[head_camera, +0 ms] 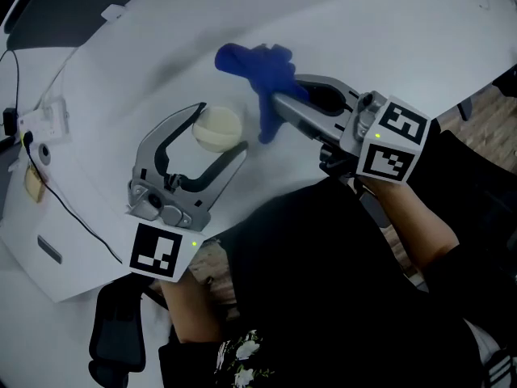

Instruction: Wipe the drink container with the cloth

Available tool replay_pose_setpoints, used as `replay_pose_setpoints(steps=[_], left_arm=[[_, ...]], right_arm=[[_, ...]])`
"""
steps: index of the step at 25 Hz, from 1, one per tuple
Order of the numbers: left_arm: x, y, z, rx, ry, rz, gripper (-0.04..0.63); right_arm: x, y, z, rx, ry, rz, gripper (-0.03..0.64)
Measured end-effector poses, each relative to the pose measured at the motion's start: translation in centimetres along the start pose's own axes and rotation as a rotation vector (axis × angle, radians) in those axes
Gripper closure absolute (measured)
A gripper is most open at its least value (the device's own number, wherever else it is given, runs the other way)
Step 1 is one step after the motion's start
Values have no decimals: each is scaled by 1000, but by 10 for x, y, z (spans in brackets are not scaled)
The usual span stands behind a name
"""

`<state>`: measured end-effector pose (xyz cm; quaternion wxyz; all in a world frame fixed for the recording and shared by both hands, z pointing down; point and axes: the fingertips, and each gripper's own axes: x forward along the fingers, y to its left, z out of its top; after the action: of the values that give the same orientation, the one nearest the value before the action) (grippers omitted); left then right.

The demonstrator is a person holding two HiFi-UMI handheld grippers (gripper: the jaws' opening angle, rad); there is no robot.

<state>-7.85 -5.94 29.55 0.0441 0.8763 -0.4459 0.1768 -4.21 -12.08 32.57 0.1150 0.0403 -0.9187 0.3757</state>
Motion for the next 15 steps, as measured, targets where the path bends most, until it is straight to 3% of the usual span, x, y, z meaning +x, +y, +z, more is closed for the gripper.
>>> replay_pose_setpoints(steps=[3,5,7,11,15], left_arm=[[5,-1,4,10,-9,-106,324],[9,0,4,7,-5,-126,324],[10,1,4,-6,-6,-124,324],[8,1,2,-34,-31,-109,325],[10,2,2,-73,-11,-67,325]], right_arm=[[8,33,21,-23,-41,141,555],[16,35,13,-33,-29,170,555],[24,16,-7,-24,19,128,557],[41,-38,-68,-47,269,-51,565],[49,-61,-106,-221,512,-169,565]])
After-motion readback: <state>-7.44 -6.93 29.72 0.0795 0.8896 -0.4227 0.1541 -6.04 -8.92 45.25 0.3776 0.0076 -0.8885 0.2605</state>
